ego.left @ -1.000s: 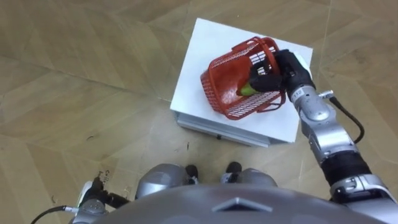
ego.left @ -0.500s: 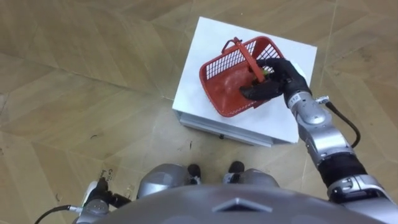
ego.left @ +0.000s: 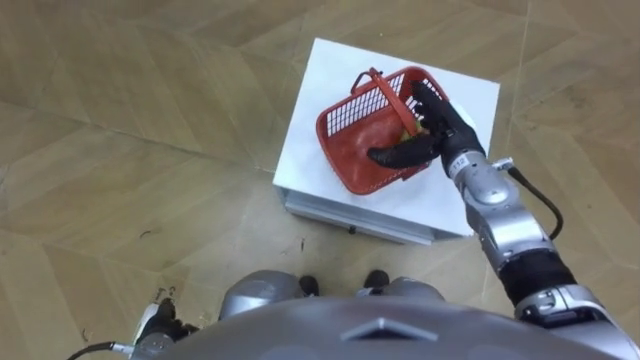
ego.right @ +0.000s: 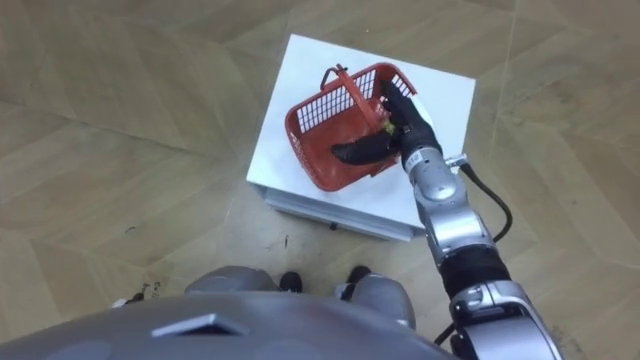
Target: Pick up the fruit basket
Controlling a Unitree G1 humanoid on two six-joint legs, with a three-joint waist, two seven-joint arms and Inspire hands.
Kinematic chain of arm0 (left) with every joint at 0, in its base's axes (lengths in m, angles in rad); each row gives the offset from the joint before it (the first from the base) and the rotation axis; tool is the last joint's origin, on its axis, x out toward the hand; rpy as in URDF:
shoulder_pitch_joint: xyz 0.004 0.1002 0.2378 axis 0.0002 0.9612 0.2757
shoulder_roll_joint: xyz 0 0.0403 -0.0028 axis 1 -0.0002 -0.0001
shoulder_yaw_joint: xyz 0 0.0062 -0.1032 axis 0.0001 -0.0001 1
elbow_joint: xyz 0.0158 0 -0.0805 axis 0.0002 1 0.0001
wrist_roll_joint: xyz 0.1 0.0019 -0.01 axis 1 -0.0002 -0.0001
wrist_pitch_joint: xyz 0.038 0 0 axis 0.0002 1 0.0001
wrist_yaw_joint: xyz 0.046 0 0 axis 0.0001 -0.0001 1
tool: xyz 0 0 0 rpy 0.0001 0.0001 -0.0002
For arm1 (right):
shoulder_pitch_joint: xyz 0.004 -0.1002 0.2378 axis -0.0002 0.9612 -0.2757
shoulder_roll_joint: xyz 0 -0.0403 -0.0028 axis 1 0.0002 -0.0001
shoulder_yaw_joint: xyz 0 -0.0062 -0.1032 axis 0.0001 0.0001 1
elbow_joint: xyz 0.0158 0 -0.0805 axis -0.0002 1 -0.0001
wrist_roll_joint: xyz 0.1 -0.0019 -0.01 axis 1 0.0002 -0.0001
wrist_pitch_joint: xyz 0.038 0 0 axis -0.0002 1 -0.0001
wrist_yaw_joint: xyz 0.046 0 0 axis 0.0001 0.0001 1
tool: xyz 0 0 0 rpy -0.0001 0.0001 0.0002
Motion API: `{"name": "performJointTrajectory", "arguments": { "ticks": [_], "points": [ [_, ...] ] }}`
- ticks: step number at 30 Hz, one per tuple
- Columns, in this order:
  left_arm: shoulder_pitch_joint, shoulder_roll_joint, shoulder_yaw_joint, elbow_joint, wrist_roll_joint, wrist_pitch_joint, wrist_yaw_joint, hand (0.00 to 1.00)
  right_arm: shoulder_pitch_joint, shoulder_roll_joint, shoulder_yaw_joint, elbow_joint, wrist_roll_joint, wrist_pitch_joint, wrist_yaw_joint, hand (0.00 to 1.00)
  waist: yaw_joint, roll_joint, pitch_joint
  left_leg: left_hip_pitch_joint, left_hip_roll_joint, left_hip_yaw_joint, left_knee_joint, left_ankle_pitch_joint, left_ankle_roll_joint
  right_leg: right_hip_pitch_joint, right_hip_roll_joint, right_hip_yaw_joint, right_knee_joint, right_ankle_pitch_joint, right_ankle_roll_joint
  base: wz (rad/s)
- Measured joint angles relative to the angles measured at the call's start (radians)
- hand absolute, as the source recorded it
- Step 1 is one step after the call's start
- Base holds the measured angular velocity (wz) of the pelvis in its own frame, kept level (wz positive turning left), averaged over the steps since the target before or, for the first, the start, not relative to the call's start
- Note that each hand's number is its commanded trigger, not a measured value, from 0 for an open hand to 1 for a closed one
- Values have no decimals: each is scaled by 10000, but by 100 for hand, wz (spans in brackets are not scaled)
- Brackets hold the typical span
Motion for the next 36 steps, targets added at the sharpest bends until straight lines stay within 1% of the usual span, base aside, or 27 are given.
{"name": "performJointTrajectory", "arguments": {
  "ticks": [4, 6, 9, 11, 12, 14, 16, 17, 20, 21, 23, 26, 28, 29, 30, 32, 33, 35, 36],
  "points": [
    [-11, -28, -1, -30, 0, 26, 7, 0, 60, 0, 5, -27, -3, -7, 51, 0, -42, 7, -7, 142, 30, -34, -61, 0, 0, 288, 114, 35, -381, 122, 40, 4],
    [-23, -43, 1, -22, 113, 36, 13, 0, 90, 0, 9, -38, -35, -7, 173, 0, -26, 22, -3, 203, 60, 55, -91, 0, -1, 367, 170, 77, -587, 224, 45, -10],
    [-81, -95, 107, 0, 377, 111, 10, 0, 377, -29, 9, -64, -20, -11, 182, 0, -13, 47, 2, 291, 79, 205, -97, 1, -2, 458, 221, 277, -725, 259, 56, -12],
    [-191, -108, 202, 1, 378, 143, 10, 0, 442, -57, 9, -59, -17, -10, 192, 0, -19, 75, 5, 300, 83, 238, -101, 1, -2, 452, 224, 315, -725, 259, 56, -7],
    [-260, -96, 214, -16, 386, 133, 21, 0, 446, -92, 9, -65, -11, -12, 206, 0, -97, 71, 3, 317, 88, 246, -110, 1, -2, 446, 229, 337, -720, 259, 55, -4],
    [-328, -89, 215, -54, 381, 83, 54, 0, 455, -155, 10, -66, 77, -28, 229, 0, -171, 45, -12, 363, 100, 260, -116, 1, -2, 465, 242, 391, -704, 260, 55, -6],
    [-335, -111, 240, -65, 410, -35, 59, 0, 471, -193, -13, -131, 66, -91, 289, 0, -273, 2, -34, 446, 120, 365, -176, 0, -3, 479, 277, 508, -697, 264, 48, -12],
    [-336, -174, 413, -143, 589, -63, 62, 0, 623, -199, -114, -428, 40, -112, 342, 0, -316, -25, -51, 463, 128, 429, -184, 1, -5, 482, 287, 547, -693, 268, 42, -11],
    [-335, -183, 566, -314, 717, -105, 139, 0, 982, -208, -322, -1005, 57, -200, 365, 0, -373, -120, -86, 567, 142, 472, -216, -3, -11, 552, 310, 612, -693, 280, 25, -7],
    [-336, -175, 610, -316, 713, -123, 171, 0, 1094, -207, -391, -1163, 52, -201, 379, 0, -422, -139, -63, 655, 156, 485, -293, -14, -30, 646, 328, 616, -701, 284, 23, -6],
    [-346, -171, 712, -320, 705, -136, 190, 0, 1277, -202, -533, -1551, 62, -199, 414, 0, -543, -171, -66, 796, 173, 536, -405, -21, -41, 701, 346, 638, -696, 305, 10, -11],
    [-342, -173, 779, -318, 685, -155, 239, 0, 1319, -184, -825, -1970, 68, -264, 390, 0, -605, -137, -21, 981, 224, 740, -479, -36, -67, 791, 433, 845, -722, 349, -14, -19],
    [-367, -173, 789, -318, 679, -258, 291, 0, 1317, -173, -1146, -1975, 50, -339, 175, 0, -653, -132, -20, 1072, 239, 773, -535, -38, -70, 829, 457, 879, -722, 349, -15, -7],
    [-358, -176, 786, -318, 675, -303, 391, 0, 1326, -173, -1319, -1974, 31, -346, 2, 0, -741, -126, -17, 1099, 246, 778, -545, -41, -76, 848, 471, 892, -726, 349, -15, 0],
    [-320, -176, 786, -318, 675, -306, 457, 0, 1338, -176, -1426, -1974, 5, -349, -162, 0, -853, -99, -14, 1124, 252, 779, -555, -45, -83, 865, 486, 912, -732, 349, -16, -4],
    [-305, -177, 786, -318, 676, -306, 549, 0, 1413, -173, -1574, -1975, -29, -368, -404, 0, -941, -61, -14, 1143, 255, 812, -567, -49, -89, 865, 508, 1015, -756, 349, -16, -7],
    [-311, -178, 786, -319, 677, -312, 609, 0, 1506, -172, -1679, -1974, -28, -370, -522, 0, -1029, -54, -39, 1164, 255, 829, -580, -49, -89, 880, 514, 1046, -801, 349, -16, -4],
    [-278, -177, 805, -395, 682, -289, 624, 0, 1711, -177, -1812, -1971, -25, -373, -669, 0, -1151, 12, -25, 1252, 253, 834, -612, -49, -90, 1026, 525, 1069, -926, 357, -6, 0],
    [-203, -176, 816, -574, 676, -283, 625, 0, 1928, -178, -1902, -1919, -23, -397, -756, 0, -1198, 65, -34, 1317, 256, 834, -651, -50, -92, 1086, 533, 1067, -957, 357, -6, 0]
  ]
}}
